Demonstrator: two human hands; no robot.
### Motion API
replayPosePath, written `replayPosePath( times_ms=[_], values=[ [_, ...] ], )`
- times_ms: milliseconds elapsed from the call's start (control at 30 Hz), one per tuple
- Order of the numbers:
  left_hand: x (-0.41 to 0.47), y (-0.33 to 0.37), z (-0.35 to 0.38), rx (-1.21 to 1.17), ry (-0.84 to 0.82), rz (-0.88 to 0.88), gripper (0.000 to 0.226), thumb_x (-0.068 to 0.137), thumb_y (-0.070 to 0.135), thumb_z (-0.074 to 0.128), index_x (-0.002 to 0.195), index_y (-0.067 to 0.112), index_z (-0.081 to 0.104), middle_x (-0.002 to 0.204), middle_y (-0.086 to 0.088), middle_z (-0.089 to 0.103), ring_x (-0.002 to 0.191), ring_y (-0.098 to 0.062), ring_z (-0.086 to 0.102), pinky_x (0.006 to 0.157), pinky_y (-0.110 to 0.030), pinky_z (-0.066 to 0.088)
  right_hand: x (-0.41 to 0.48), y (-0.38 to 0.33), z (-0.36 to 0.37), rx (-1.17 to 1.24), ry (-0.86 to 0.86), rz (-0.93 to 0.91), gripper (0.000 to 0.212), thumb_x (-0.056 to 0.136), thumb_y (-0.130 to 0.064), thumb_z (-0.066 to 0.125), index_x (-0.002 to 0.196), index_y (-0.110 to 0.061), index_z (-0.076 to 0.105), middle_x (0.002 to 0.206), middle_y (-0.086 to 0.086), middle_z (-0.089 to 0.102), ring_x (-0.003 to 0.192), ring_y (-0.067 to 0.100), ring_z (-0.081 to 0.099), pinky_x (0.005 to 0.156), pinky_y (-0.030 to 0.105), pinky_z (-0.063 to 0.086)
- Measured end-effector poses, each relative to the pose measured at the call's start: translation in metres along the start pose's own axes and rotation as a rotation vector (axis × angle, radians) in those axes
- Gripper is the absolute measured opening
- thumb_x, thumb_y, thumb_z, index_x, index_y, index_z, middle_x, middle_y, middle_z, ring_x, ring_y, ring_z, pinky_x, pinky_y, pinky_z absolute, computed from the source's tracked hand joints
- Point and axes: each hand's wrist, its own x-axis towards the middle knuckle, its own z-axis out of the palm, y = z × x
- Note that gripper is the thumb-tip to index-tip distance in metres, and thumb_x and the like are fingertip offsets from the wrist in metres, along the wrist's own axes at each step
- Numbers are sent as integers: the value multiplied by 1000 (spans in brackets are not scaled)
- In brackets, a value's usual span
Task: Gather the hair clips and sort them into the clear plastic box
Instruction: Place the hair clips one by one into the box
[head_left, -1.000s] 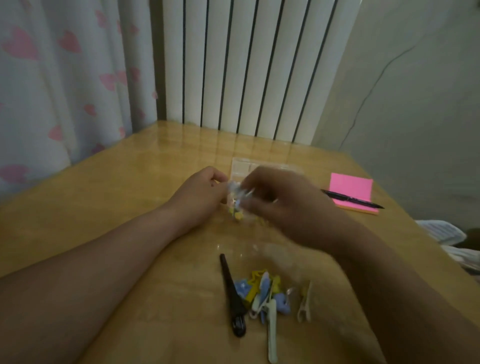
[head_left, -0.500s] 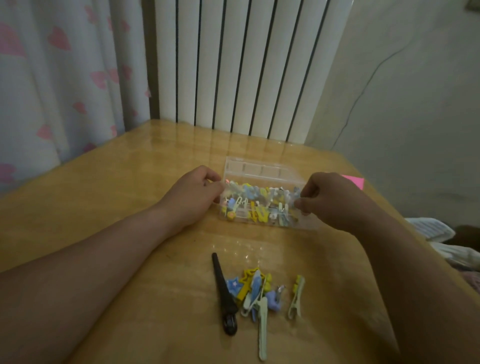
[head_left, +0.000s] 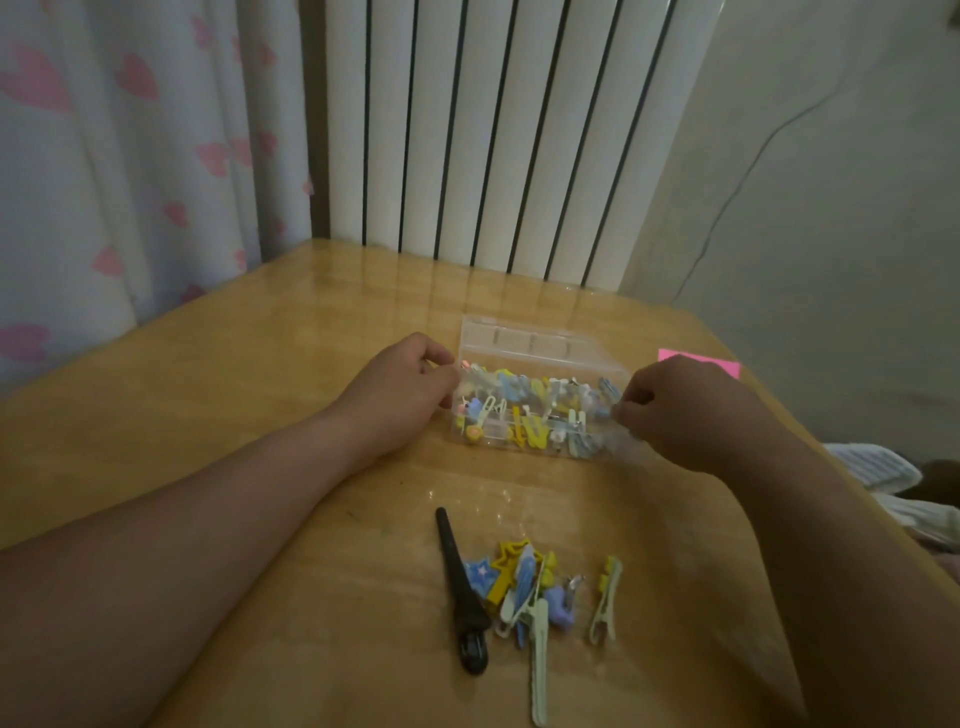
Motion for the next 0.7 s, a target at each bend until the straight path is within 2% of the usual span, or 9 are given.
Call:
replayPosePath(
  times_ms=[100, 200, 267, 367, 533, 600, 700],
  values=[
    [0, 0, 0, 17, 2, -1, 24, 103, 34, 62, 122, 20, 66, 89, 2, 75, 87, -15, 69, 89, -42, 54, -1, -5, 4, -25, -50, -16, 32, 102, -46, 61, 92, -23, 80, 79, -3, 73, 76, 19, 69, 83, 43, 62],
    [1, 0, 1, 19, 4, -1, 23, 103, 34, 62, 121, 20, 66, 88, 2, 75, 87, -14, 69, 89, -41, 54, -1, -7, 7, 94, -61, -46, 32, 103, -45, 62, 95, -21, 82, 83, 0, 76, 79, 19, 70, 85, 42, 61],
    [0, 0, 0, 15, 4, 4, 25, 103, 35, 63, 122, 19, 66, 88, 2, 76, 87, -15, 69, 89, -41, 54, 0, -6, 8, 180, -72, -62, 30, 102, -44, 65, 95, -20, 82, 81, 1, 76, 76, 19, 69, 79, 37, 60],
    [1, -1, 0, 15, 2, 6, 25, 103, 36, 63, 121, 20, 66, 87, 3, 75, 89, -16, 70, 92, -45, 55, 1, -4, 8, 209, -58, -82, 29, 102, -43, 65, 99, -20, 82, 78, -3, 73, 72, 14, 65, 64, 27, 48],
    [0, -2, 1, 6, 6, 3, 22, 102, 34, 63, 119, 21, 66, 87, 4, 76, 90, -18, 71, 94, -49, 57, -7, -7, -11, 216, 21, -176, 17, 101, -38, 68, 100, -25, 80, 84, -13, 70, 76, 3, 63, 61, 22, 41],
    [1, -2, 1, 7, 6, 5, 21, 102, 34, 62, 118, 20, 66, 88, 4, 76, 88, -16, 70, 93, -48, 57, -14, -14, -20, 263, -23, -257, 8, 98, -35, 72, 96, -31, 78, 85, -15, 72, 76, 0, 65, 63, 21, 43],
    [2, -3, 1, 2, 4, 7, 21, 102, 34, 62, 118, 20, 67, 90, 2, 76, 87, -15, 70, 92, -46, 57, -24, -27, -26, 277, -186, -377, 2, 93, -35, 77, 95, -36, 77, 87, -15, 76, 80, -2, 69, 73, 23, 53]
  ],
)
